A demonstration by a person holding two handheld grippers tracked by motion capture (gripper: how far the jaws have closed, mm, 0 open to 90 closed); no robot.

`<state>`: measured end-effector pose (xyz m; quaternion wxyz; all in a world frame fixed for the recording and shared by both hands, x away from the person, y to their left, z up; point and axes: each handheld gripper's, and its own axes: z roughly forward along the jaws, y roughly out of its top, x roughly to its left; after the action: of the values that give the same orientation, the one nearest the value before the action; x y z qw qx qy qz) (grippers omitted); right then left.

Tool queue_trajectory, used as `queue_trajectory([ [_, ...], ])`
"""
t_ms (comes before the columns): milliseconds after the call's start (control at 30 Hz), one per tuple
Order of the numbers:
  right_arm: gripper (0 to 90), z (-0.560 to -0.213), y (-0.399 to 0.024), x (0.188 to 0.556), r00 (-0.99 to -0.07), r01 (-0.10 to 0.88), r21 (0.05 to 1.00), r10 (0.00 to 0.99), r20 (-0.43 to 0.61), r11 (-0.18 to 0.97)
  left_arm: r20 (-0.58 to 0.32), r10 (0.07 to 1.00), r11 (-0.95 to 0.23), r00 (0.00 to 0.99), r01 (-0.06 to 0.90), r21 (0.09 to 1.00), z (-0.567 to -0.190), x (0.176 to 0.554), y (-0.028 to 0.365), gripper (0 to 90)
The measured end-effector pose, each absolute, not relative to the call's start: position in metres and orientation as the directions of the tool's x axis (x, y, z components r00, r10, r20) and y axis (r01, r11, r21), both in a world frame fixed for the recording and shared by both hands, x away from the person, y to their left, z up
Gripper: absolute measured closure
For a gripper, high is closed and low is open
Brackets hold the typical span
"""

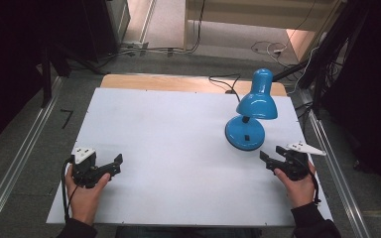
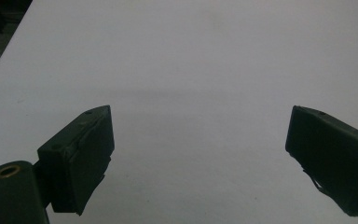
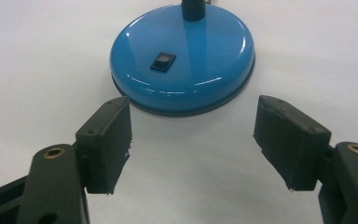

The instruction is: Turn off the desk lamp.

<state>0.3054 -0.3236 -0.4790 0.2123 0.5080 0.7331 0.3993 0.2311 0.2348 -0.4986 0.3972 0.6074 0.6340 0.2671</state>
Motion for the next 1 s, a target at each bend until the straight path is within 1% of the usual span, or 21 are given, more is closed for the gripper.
queue_trajectory([
  [467, 26.5, -0.479, -0.328, 0.301, -0.381, 0.581, 0.797, 0.92, 0.092, 0.161, -0.178, 0.983, 0.118, 0.054, 0.556, 0.823, -0.498, 0.231, 0.235, 8.5],
  [1000, 26.5, -0.48, -0.346, 0.294, -0.313, 0.604, 0.788, 0.945, 0.095, 0.121, -0.179, 0.982, 0.119, 0.055, 0.555, 0.823, -0.498, 0.231, 0.235, 8.4],
])
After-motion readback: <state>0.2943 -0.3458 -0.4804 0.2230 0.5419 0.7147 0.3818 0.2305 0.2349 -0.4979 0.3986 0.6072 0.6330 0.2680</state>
